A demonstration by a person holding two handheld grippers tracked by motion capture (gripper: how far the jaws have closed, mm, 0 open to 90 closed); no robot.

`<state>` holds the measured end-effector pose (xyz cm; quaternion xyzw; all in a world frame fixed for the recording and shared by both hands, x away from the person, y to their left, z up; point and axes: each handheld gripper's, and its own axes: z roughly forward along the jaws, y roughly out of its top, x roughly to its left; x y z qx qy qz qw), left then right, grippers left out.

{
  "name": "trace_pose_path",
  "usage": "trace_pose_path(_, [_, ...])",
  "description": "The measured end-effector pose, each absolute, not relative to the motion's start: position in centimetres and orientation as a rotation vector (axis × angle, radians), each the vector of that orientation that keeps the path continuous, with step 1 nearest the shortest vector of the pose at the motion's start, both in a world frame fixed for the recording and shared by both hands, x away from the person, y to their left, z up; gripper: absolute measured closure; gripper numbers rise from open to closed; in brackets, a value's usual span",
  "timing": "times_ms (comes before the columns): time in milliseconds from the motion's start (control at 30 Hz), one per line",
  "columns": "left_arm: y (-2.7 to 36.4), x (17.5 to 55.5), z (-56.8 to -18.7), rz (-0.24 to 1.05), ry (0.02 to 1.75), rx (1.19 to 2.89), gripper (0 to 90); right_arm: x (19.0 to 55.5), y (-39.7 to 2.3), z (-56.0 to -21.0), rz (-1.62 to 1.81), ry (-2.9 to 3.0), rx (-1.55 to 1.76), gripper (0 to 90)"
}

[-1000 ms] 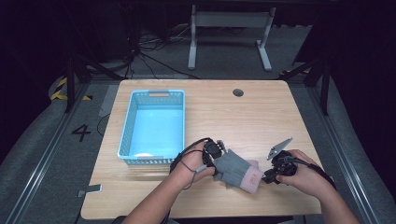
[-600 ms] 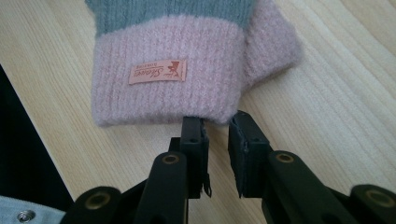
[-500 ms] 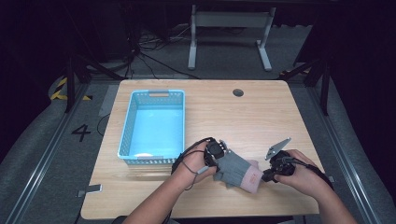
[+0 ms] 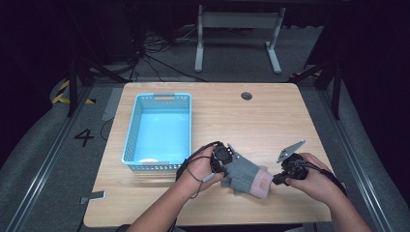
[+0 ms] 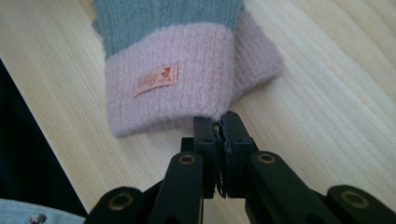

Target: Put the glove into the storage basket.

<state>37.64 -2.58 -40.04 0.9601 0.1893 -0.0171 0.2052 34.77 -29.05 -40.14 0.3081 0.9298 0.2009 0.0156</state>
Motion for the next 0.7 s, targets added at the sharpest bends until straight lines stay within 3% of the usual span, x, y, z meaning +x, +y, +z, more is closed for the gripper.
trace_pose_path(700, [-2.1,35.6,-39.2,-0.112,0.489,2.679,86.9,36.6,-29.0,-39.3,0.739,2.749,1.003,87.9])
